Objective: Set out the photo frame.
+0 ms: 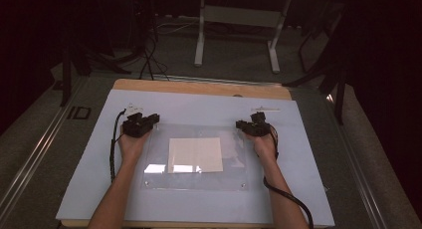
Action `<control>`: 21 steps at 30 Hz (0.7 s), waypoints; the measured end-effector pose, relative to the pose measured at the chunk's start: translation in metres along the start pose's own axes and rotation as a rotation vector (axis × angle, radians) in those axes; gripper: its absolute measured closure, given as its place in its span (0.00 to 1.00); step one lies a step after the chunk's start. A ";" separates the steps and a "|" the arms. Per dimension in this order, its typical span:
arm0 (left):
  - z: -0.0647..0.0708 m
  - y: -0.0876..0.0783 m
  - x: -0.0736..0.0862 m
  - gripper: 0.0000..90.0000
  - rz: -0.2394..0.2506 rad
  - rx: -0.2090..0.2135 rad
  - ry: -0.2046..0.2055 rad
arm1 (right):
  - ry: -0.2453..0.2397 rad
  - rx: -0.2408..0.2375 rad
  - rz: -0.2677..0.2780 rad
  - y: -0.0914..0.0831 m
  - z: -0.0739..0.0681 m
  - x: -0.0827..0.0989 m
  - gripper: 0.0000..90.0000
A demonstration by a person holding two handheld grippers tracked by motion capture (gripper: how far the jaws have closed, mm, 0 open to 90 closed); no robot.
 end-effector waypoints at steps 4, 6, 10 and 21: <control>-0.001 0.000 0.000 0.91 0.007 0.010 -0.019 | -0.005 -0.001 -0.001 0.000 0.000 0.000 0.89; -0.001 0.000 0.000 0.91 0.006 0.009 -0.025 | -0.019 0.001 0.011 -0.001 0.000 0.000 0.88; -0.002 0.000 0.001 0.91 0.013 0.015 -0.041 | -0.061 0.020 0.059 -0.005 -0.001 -0.001 0.85; -0.001 -0.001 0.001 0.89 0.015 0.022 -0.039 | -0.122 0.022 0.089 -0.009 -0.004 -0.005 0.92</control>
Point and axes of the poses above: each handheld gripper's, and its own axes: y roughly forward along the jaws, x roughly out of its underside, z roughly to its right, the point moved 7 cm from there along y, roughly forward along the jaws, and after that the axes turned 2 degrees about z, right-handed, at the moved point
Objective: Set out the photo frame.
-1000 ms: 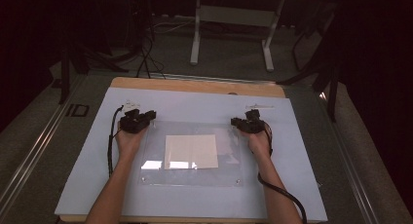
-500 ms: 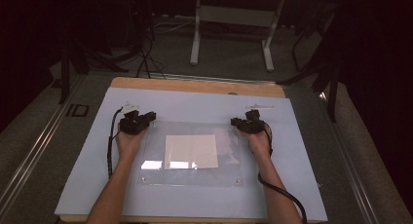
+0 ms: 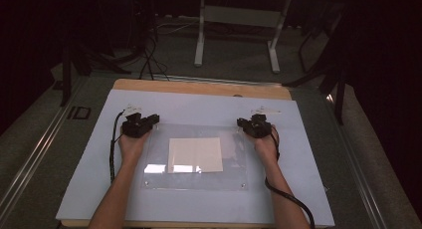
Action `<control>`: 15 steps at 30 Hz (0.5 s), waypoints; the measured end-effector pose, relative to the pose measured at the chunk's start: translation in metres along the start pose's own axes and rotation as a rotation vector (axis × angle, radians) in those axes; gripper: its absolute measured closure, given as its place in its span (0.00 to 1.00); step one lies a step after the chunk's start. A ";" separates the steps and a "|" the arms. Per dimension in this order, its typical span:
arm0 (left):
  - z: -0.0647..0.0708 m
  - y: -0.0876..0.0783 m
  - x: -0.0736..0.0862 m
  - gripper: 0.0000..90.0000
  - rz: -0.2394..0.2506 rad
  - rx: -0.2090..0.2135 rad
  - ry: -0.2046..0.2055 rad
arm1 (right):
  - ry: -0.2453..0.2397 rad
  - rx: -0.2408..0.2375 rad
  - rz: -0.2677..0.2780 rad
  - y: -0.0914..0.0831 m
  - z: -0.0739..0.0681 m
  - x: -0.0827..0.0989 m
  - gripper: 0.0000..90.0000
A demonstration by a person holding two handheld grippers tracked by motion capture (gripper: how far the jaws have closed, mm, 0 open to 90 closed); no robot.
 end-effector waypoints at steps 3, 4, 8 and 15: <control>0.000 -0.001 0.000 0.89 0.010 -0.009 0.009 | 0.016 -0.010 0.000 0.000 0.001 0.000 0.92; 0.001 -0.002 0.000 0.89 0.011 -0.013 0.014 | 0.020 -0.011 -0.001 0.000 0.001 0.000 0.92; 0.002 -0.004 -0.002 0.89 0.039 -0.015 0.016 | 0.032 -0.019 -0.001 0.000 0.002 0.000 0.92; 0.001 -0.003 -0.004 0.92 0.007 -0.033 0.020 | 0.056 -0.030 -0.007 0.001 0.003 0.000 0.92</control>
Point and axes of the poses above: each handheld gripper's, and its own axes: y roughly forward along the jaws, x roughly out of its underside, z roughly to its right, the point moved 7 cm from there along y, roughly forward along the jaws, and after that the axes turned 2 degrees about z, right-handed, at the moved point
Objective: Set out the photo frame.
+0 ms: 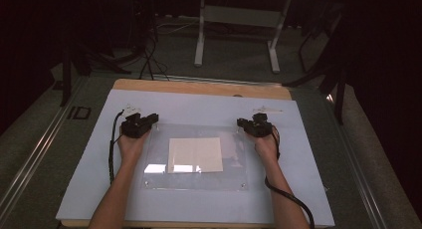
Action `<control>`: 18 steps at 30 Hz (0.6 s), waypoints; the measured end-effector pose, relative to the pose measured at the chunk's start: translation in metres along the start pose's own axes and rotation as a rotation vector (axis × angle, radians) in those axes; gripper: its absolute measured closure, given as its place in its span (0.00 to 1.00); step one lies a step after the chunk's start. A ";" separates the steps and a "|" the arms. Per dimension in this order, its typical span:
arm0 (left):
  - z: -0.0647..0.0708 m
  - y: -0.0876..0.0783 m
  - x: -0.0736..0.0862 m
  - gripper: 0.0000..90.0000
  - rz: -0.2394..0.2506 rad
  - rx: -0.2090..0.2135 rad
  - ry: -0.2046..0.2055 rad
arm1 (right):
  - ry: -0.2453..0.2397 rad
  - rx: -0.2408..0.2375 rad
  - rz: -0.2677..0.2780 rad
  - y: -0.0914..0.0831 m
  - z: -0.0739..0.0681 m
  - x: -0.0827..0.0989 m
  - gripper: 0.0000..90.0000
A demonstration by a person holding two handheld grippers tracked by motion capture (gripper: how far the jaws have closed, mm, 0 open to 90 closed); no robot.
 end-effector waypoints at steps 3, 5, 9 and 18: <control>-0.002 0.001 -0.001 0.92 -0.017 0.018 -0.017 | 0.011 -0.004 -0.015 0.001 0.001 -0.001 0.91; -0.002 0.002 -0.002 0.92 -0.022 0.021 -0.028 | 0.023 -0.011 -0.029 0.001 0.001 -0.002 0.91; -0.005 0.005 -0.003 0.92 -0.031 0.026 -0.058 | 0.046 -0.005 -0.056 0.004 0.003 -0.004 0.92; -0.008 0.015 -0.006 0.93 -0.064 0.015 -0.068 | 0.087 -0.021 -0.091 0.010 0.008 -0.010 0.93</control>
Point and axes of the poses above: each handheld gripper's, and its own axes: y roughly forward along the jaws, x roughly out of its underside, z roughly to its right, the point moved 7 cm from there along y, roughly forward along the jaws, and after that the axes turned 2 degrees about z, right-handed, at the moved point
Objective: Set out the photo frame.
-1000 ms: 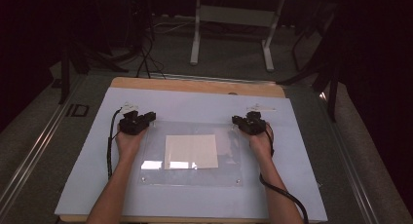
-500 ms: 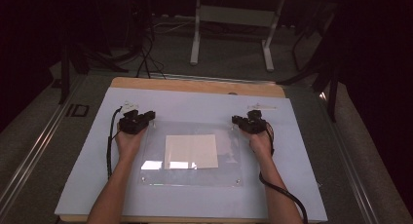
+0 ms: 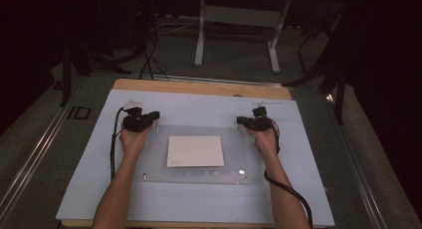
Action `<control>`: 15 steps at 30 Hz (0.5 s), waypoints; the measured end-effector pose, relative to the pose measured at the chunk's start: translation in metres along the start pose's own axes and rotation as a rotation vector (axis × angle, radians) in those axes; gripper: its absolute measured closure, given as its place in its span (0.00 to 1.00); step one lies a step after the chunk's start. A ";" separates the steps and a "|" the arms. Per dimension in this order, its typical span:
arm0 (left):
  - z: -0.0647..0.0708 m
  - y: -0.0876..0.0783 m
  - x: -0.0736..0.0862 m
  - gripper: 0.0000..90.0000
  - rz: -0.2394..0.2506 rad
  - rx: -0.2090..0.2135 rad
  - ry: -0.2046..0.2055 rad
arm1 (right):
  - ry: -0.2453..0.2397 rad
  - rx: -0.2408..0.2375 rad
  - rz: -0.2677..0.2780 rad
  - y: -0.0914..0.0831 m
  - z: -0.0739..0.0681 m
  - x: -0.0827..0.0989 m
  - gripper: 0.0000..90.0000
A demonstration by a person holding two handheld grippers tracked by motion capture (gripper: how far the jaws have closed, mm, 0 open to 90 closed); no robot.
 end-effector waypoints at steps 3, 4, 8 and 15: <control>-0.001 0.004 0.000 0.93 -0.008 0.002 -0.018 | -0.001 0.006 -0.009 0.001 0.000 -0.001 0.93; -0.002 0.006 -0.001 0.93 -0.012 0.001 -0.027 | 0.001 0.006 -0.016 0.002 0.001 -0.002 0.94; -0.004 0.010 -0.003 0.94 -0.021 0.001 -0.064 | 0.018 0.009 -0.027 0.005 0.003 -0.006 0.94; -0.009 0.016 -0.008 0.93 -0.060 0.015 -0.143 | 0.047 0.017 -0.042 0.010 0.006 -0.010 0.95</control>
Point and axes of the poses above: each handheld gripper's, and its own axes: y roughly forward along the jaws, x roughly out of its underside, z roughly to its right, the point moved 7 cm from there along y, roughly forward along the jaws, and after that the axes turned 2 degrees about z, right-handed, at the moved point
